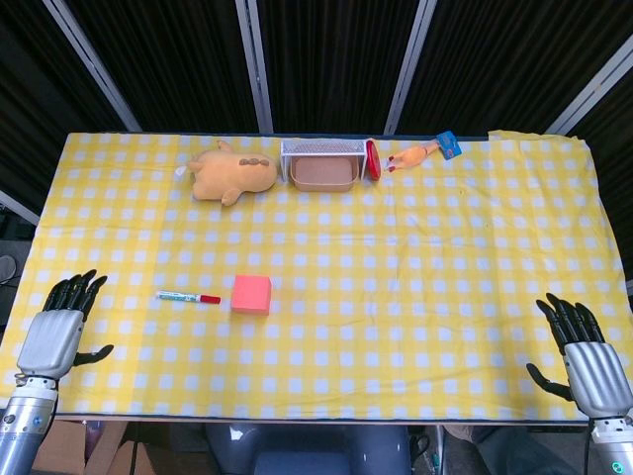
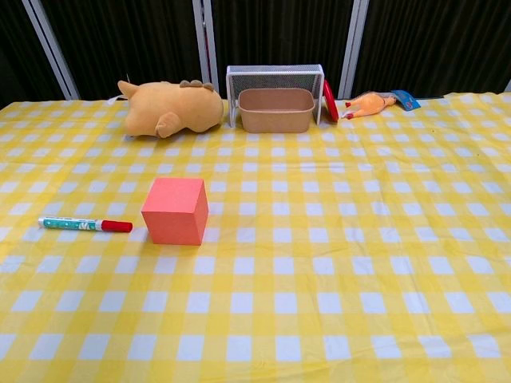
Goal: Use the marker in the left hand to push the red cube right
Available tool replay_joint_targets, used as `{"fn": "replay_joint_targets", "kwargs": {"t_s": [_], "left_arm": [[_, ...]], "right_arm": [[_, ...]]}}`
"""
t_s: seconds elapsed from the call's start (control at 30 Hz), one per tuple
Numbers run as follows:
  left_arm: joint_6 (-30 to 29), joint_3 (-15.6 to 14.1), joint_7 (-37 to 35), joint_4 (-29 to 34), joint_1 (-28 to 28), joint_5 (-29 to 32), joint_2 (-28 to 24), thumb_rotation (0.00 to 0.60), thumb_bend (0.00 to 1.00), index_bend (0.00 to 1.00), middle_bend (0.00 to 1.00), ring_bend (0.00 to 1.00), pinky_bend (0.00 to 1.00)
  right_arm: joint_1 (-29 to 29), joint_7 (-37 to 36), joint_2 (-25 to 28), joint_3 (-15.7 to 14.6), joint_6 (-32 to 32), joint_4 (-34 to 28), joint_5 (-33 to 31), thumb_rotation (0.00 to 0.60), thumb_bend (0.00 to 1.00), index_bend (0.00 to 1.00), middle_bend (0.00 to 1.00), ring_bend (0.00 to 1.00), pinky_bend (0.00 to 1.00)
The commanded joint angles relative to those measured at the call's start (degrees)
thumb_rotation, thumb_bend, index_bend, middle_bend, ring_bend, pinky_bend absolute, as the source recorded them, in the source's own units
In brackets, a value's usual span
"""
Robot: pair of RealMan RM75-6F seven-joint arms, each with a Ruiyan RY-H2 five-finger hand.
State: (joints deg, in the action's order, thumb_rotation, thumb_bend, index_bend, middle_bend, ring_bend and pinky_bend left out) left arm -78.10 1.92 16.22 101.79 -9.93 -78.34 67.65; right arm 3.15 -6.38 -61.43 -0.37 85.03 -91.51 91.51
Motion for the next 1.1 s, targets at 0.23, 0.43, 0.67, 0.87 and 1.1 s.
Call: {"fn": "replay_joint_targets", "kwargs": {"t_s": [0.23, 0.43, 0.67, 0.87, 1.1], "left_arm": [[-0.06, -0.08, -0.09, -0.07, 0.01, -0.24, -0.07, 0.6, 0.13, 0.0, 0.0, 0.0, 0.05], [0.67, -0.02, -0.31, -0.17, -0.26, 0.22, -0.17, 0.6, 0.13, 0.0, 0.0, 0.0, 0.06], [5.68, 2.63, 1.6, -0.94, -4.04, 4.14, 0.87, 0.6, 0.17, 0.26, 0.05, 0.0, 0.15], [13.2, 6.01, 6.68, -4.32, -9.81, 12.6, 4.38, 0.6, 0.24, 0.36, 0.08, 0.02, 0.16], [18.0, 7.91, 12.94, -10.45, -15.37, 20.35, 10.75, 0.6, 0.25, 0.4, 0.09, 0.02, 0.16]], "right_arm": [[-0.02, 0.03, -0.06, 0.02, 0.08, 0.04, 0.03, 0.6, 0.32, 0.0, 0.0, 0.0, 0.0], [0.18, 0.35, -0.15, 0.08, -0.11, -0.12, 0.12, 0.6, 0.32, 0.0, 0.0, 0.0, 0.0], [0.09, 0.53, -0.26, 0.06, 0.0, -0.14, 0.08, 0.6, 0.32, 0.0, 0.0, 0.0, 0.0], [0.12, 0.06, -0.19, 0.0, 0.04, -0.03, 0.28, 0.6, 0.32, 0.0, 0.0, 0.0, 0.0], [0.12, -0.85, 0.02, 0.13, 0.11, 0.03, 0.09, 0.6, 0.32, 0.0, 0.0, 0.0, 0.0]]}}
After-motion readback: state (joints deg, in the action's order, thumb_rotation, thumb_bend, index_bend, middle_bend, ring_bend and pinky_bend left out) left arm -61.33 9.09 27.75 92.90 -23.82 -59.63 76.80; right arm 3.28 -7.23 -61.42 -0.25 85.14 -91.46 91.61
